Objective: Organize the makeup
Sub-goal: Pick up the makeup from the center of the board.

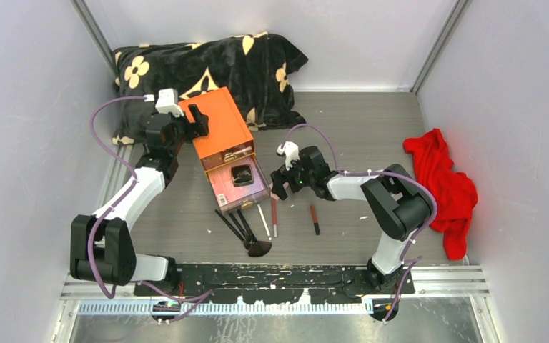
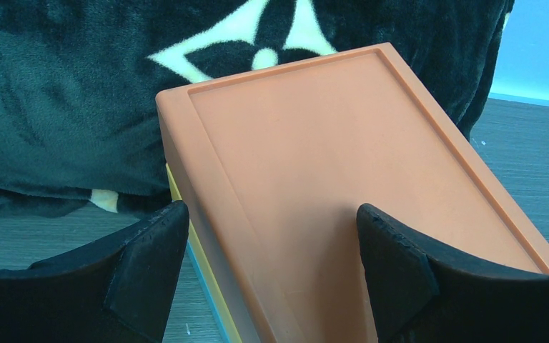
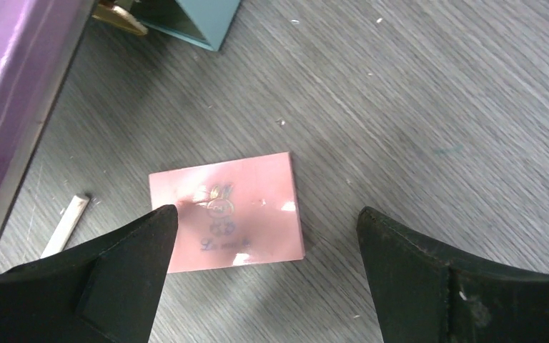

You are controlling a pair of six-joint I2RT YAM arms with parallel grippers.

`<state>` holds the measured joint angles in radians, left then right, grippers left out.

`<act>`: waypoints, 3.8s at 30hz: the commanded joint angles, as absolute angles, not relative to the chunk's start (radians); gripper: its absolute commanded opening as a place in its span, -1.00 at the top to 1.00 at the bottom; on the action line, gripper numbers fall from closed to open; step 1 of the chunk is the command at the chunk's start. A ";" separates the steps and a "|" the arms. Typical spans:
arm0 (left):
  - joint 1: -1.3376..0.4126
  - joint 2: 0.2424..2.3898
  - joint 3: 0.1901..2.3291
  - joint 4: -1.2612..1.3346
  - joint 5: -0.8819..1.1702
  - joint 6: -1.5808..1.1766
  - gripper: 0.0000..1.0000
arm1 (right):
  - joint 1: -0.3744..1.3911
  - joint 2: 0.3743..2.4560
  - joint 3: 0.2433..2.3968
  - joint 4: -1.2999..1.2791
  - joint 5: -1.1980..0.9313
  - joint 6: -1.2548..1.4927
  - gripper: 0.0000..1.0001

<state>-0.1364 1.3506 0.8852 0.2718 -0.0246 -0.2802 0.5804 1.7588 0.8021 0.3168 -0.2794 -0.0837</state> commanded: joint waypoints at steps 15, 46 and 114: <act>-0.138 1.415 0.839 0.016 -0.047 -0.200 -0.71 | 0.583 1.756 0.792 0.326 -0.325 -0.172 -1.00; -0.139 1.411 0.831 0.024 -0.041 -0.205 -0.71 | 0.641 1.802 0.798 0.131 -0.007 0.107 -1.00; -0.149 1.374 0.820 0.022 -0.035 -0.211 -0.71 | 0.848 1.812 0.936 -0.123 0.561 0.488 0.98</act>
<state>-0.1421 1.3407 0.8803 0.2665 -0.0311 -0.2802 0.8425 1.8256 0.9703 0.0257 0.4728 0.4759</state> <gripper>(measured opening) 0.855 0.708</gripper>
